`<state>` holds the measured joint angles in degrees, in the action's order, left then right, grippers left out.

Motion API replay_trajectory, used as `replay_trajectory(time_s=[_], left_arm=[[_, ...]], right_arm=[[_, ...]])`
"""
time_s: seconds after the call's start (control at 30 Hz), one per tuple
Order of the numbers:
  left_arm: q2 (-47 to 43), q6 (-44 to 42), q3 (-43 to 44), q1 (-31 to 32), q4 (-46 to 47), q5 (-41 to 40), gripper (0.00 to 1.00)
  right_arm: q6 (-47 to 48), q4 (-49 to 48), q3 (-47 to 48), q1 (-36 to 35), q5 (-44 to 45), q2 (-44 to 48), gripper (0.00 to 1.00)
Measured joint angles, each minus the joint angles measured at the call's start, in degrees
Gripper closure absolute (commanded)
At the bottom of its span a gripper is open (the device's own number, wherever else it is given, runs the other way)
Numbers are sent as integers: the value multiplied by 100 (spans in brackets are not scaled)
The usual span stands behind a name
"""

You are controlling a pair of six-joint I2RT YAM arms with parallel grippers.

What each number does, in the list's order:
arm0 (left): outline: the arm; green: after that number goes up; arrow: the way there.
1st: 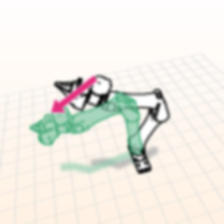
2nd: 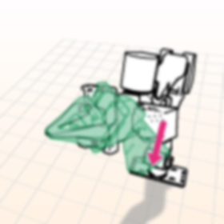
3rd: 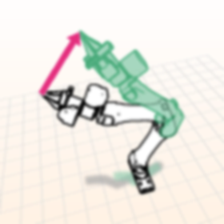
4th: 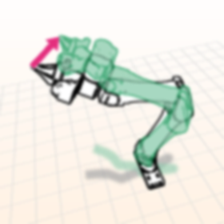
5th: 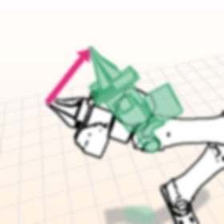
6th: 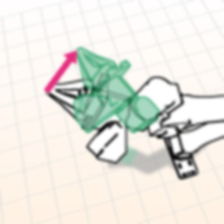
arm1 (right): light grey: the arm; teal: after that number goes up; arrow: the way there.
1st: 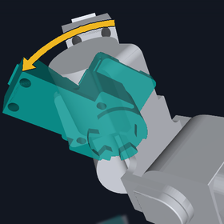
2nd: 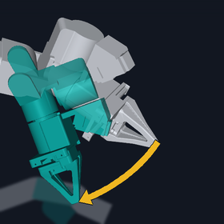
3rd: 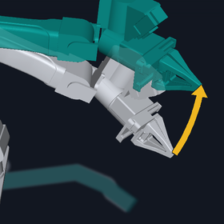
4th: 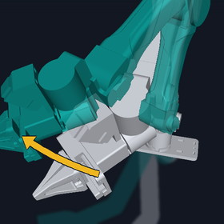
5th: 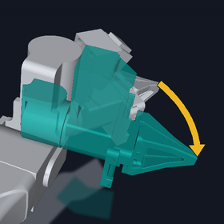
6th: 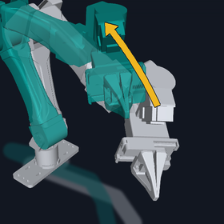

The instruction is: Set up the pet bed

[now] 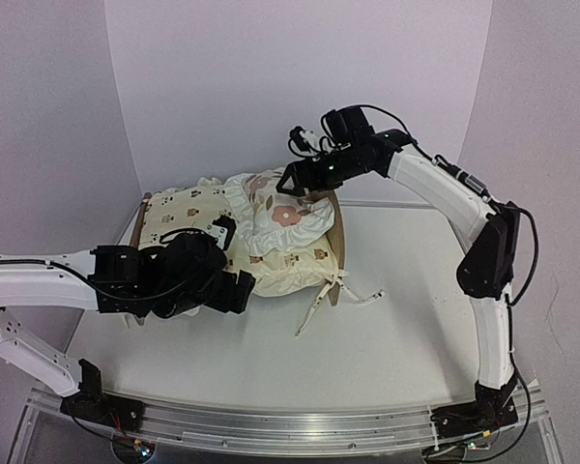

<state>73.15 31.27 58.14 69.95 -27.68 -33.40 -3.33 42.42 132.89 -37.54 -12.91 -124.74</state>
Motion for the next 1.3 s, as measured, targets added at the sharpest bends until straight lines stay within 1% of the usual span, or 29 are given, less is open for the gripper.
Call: replay_trajectory(time_s=[0.1,0.13,0.23,0.33,0.47,0.53,0.6,0.8,0.9,1.03,1.13,1.3], left_arm=[[0,-115,118,0,-60,-76,3],[0,-153,181,0,-88,-112,1],[0,-318,397,-1,-169,-232,0],[-13,-498,580,-26,-210,-440,0],[-105,-717,696,-161,-365,-872,0],[-221,-837,717,-357,-393,-1020,0],[-407,-1026,718,-689,-387,-1097,0],[-937,-1271,745,-1625,-393,-1231,0],[-1168,-1282,747,-2046,-485,-1269,0],[-1572,-1284,747,-2525,-574,-1291,0],[-1794,-1282,747,-2602,-593,-1292,0],[-1774,-1206,692,-2603,-654,-1287,0]], right_arm=[[-190,-151,-377,30,21,502,3],[-252,-225,-530,39,56,702,2],[-432,-430,-1218,55,296,1454,2],[-588,-633,-2344,55,730,2462,2],[-790,-999,-4202,53,1425,3859,2],[-890,-1086,-5096,51,1775,4499,2],[-1016,-1119,-5950,51,2162,5099,2],[-1407,-1132,-7853,55,2924,6557,2],[-1544,-1104,-8316,55,3118,7027,2],[-1624,-1114,-8476,55,3233,7302,2],[-1629,-1112,-8504,55,3263,7382,2],[-1628,-1113,-8508,55,3268,7413,2]])
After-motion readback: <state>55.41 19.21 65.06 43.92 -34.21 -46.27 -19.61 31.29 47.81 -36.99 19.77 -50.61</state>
